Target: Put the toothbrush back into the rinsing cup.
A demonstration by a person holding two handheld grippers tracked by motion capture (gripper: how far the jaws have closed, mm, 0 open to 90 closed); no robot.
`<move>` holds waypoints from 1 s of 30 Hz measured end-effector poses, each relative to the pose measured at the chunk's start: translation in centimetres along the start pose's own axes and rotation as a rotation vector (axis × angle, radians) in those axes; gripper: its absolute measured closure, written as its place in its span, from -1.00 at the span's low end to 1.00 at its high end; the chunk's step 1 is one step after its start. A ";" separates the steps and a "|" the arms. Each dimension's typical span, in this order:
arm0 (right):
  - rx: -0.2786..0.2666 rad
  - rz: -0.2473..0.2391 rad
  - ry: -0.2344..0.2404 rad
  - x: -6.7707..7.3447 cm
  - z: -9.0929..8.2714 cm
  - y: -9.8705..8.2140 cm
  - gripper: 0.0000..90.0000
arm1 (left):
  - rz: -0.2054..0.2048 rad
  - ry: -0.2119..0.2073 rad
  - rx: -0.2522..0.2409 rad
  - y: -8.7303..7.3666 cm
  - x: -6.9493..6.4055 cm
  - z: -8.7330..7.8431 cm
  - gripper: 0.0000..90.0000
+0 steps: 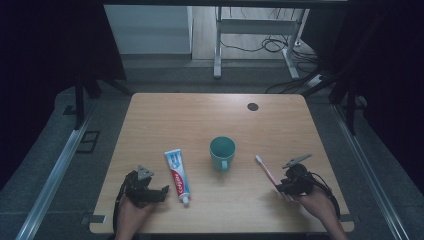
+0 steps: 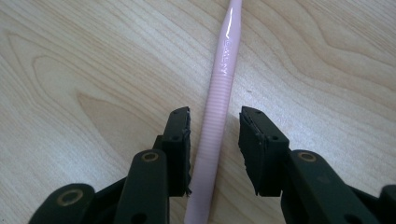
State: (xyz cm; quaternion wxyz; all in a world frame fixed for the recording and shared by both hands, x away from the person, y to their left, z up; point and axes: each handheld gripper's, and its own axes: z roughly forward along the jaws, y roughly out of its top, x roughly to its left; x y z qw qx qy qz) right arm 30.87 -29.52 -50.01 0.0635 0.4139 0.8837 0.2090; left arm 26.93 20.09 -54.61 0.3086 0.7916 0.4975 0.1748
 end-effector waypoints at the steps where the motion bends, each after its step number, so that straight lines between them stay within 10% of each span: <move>1: 0.009 0.000 0.001 0.0 0.0 0.2 0.41 | 0.001 0.000 0.000 0.0 0.0 0.0 -1.00; 30: 0.278 0.010 -0.034 0.0 2.2 6.2 0.50 | 0.000 0.000 0.002 0.0 0.0 0.0 -1.00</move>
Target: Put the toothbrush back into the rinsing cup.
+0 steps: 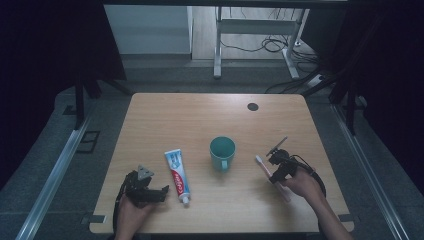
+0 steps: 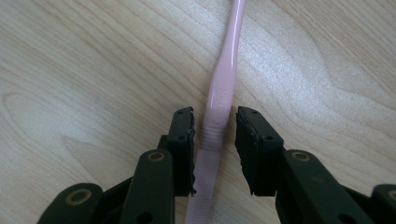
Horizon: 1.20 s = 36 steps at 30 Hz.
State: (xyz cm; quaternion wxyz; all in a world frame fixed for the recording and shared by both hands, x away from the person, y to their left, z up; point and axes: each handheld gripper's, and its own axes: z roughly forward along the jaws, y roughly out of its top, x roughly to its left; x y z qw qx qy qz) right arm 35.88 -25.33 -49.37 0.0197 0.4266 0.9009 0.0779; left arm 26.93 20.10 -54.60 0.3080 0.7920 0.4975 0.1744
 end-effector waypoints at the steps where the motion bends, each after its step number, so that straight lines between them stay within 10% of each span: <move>1: 0.021 -0.001 -0.012 0.0 0.2 0.3 0.51 | 0.000 0.000 0.000 0.0 0.0 0.0 -1.00; 18: 0.086 0.017 -0.007 -0.1 0.7 1.3 0.74 | 0.000 0.000 0.000 0.0 0.0 0.0 -1.00; 36: -0.035 0.006 0.030 -0.5 -1.5 0.7 0.74 | 0.000 0.000 0.000 0.0 0.0 0.0 -1.00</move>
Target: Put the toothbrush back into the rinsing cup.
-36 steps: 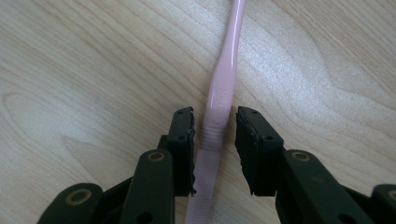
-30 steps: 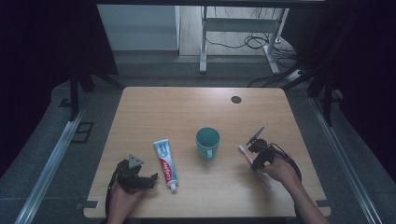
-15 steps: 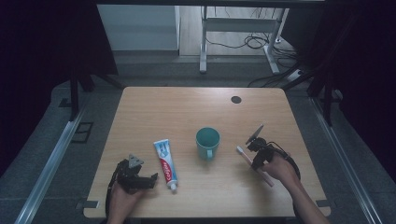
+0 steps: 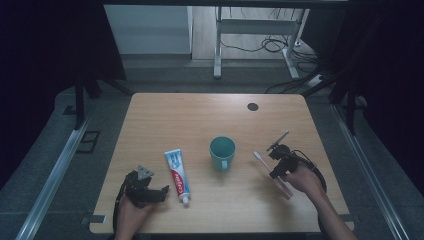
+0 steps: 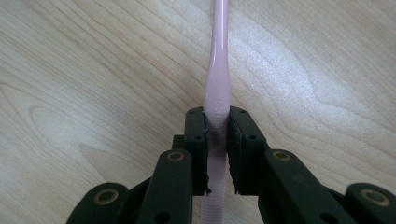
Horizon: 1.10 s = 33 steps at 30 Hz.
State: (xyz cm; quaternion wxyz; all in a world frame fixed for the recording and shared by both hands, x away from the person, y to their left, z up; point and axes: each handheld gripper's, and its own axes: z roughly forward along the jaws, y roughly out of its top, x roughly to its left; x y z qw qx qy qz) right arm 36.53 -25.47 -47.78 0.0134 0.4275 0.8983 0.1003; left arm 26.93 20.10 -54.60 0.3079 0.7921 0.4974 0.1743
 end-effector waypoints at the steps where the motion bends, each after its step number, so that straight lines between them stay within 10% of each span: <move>1: -0.009 0.001 0.001 0.0 -0.2 0.0 0.74 | 0.000 0.000 0.000 0.0 0.0 0.0 -1.00; 33: -0.274 -0.061 0.026 0.7 -3.9 0.2 0.74 | 0.001 0.000 0.000 0.0 0.0 0.0 -1.00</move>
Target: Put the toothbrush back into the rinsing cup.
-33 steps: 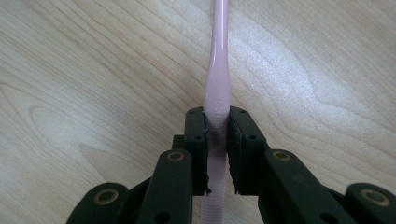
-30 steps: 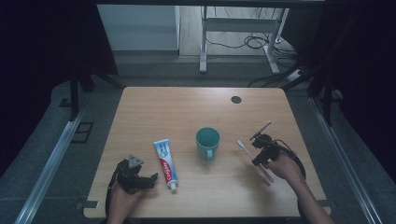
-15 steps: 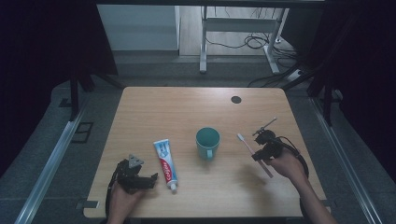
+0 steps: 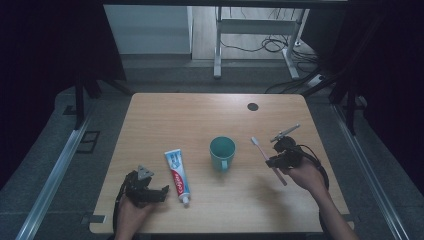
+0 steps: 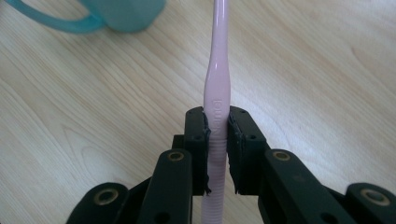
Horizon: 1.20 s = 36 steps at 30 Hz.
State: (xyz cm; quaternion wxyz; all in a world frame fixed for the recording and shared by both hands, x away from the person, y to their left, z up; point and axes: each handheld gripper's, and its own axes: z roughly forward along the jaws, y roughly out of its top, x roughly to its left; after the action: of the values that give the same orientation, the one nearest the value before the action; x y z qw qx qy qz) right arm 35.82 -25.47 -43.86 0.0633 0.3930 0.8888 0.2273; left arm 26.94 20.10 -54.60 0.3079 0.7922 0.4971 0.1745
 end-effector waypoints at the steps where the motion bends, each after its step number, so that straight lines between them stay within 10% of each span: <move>1: -0.008 0.000 0.001 0.1 -0.1 0.1 0.74 | 0.000 0.000 0.000 0.0 0.0 0.0 -1.00; 36: -0.231 -0.047 0.087 2.2 -1.0 4.4 0.74 | 0.007 -0.002 0.000 0.0 0.0 0.0 -1.00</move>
State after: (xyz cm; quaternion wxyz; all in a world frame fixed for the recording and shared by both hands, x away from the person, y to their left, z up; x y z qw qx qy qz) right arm 36.97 -21.65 -40.81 0.0751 0.3521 0.8674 0.3435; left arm 26.95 20.11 -54.59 0.3077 0.7942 0.4939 0.1749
